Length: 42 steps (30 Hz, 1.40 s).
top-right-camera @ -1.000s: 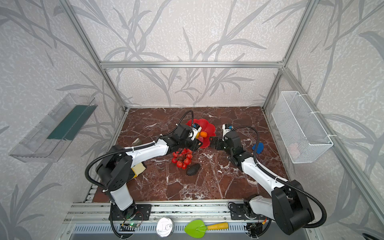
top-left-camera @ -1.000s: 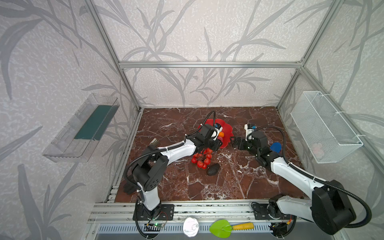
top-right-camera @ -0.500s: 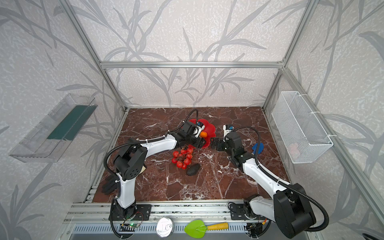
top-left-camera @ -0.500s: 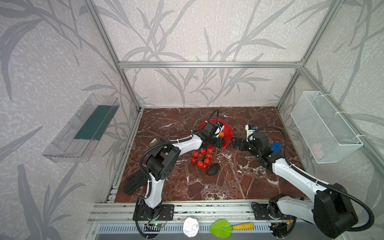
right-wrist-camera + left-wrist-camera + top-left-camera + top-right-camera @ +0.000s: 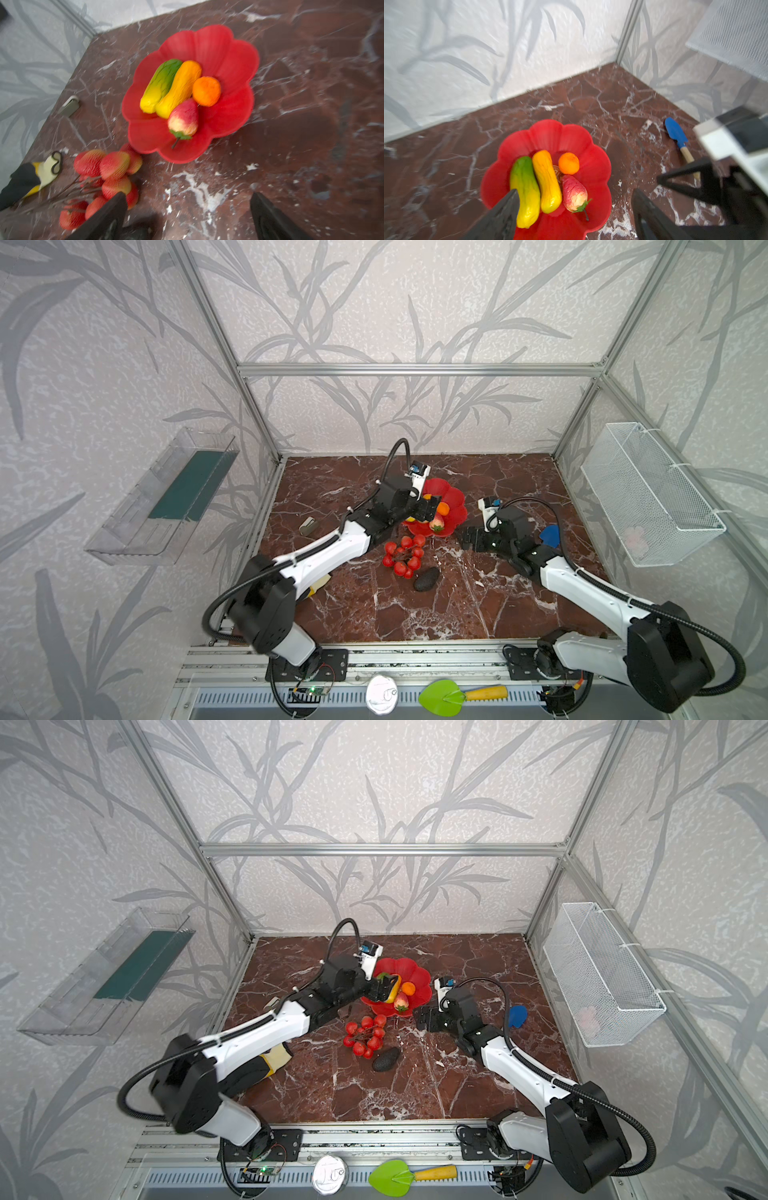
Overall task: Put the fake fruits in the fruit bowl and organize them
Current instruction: 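Place the red-yellow fruit in the bowl with the left gripper, then grasp the dark avocado with the right gripper while the left arm withdraws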
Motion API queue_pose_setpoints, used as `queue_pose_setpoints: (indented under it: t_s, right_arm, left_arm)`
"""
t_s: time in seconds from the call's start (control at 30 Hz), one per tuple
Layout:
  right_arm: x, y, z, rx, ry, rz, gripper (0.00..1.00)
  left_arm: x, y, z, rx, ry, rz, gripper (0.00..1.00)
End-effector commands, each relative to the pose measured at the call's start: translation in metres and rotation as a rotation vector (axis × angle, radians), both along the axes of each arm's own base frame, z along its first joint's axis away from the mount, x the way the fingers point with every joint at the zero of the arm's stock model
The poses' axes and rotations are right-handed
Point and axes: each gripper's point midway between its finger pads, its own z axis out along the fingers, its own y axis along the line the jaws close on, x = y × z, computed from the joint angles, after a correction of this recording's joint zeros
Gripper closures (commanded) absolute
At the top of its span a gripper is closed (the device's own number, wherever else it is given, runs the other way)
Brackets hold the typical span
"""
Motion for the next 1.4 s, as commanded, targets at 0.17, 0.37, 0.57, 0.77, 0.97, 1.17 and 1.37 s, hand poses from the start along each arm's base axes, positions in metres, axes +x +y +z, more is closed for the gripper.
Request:
queue_pose_setpoints:
  t_s: [0.17, 0.37, 0.57, 0.77, 0.97, 1.17, 1.37]
  right_arm:
    - [-0.062, 0.056, -0.046, -0.032, 0.143, 0.216, 0.07]
    - [-0.088, 0.082, -0.073, -0.011, 0.289, 0.227, 0.09]
    - [-0.095, 0.103, -0.095, 0.069, 0.403, 0.166, 0.13]
    - [-0.092, 0.105, -0.105, 0.08, 0.44, 0.115, 0.15]
    - [-0.085, 0.108, -0.106, 0.087, 0.44, 0.09, 0.27]
    - [-0.085, 0.105, -0.106, 0.086, 0.434, 0.078, 0.53]
    - [-0.08, 0.076, -0.074, 0.003, 0.303, 0.039, 0.62]
  left_arm:
    - [-0.037, 0.128, -0.004, -0.063, -0.117, 0.415, 0.09]
    - [-0.073, 0.178, -0.021, -0.159, -0.103, 0.538, 0.07]
    - [-0.093, 0.203, -0.022, -0.217, -0.119, 0.597, 0.07]
    - [-0.103, 0.214, -0.028, -0.228, -0.117, 0.621, 0.06]
    - [-0.109, 0.221, -0.028, -0.232, -0.126, 0.638, 0.06]
    - [-0.112, 0.224, -0.034, -0.247, -0.12, 0.648, 0.06]
    - [-0.112, 0.224, -0.038, -0.248, -0.115, 0.649, 0.06]
